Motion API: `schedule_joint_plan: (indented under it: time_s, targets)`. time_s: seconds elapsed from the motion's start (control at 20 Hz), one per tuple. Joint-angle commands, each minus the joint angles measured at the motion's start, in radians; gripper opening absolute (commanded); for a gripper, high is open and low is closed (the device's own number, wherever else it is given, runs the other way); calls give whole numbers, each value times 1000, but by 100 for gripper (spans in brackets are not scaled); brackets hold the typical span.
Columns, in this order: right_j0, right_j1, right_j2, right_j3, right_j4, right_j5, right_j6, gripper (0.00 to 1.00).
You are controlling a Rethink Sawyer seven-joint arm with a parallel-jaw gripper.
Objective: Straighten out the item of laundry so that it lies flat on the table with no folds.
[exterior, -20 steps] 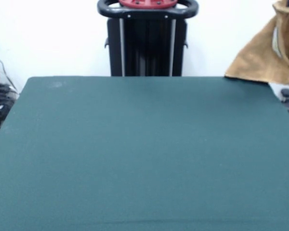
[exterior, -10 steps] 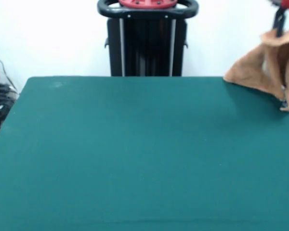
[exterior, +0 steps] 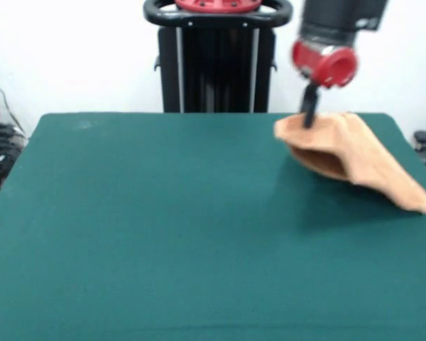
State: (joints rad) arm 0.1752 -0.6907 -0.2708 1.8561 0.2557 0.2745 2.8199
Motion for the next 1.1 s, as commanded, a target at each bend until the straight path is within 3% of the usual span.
schedule_joint_plan:
  time_s: [0.05, 0.4, 0.7, 0.85, 1.1]
  targets:
    - [-123, 36, 197, -199, -178, 89, -283, 0]
    - [-149, 59, 238, -247, -289, 115, -220, 0]
    - [-152, 77, 181, -339, -422, 220, -258, 0]
    - [-198, 32, 187, -359, -477, 306, -326, 0]
    - [-288, -69, 210, -284, -541, 366, -373, 0]
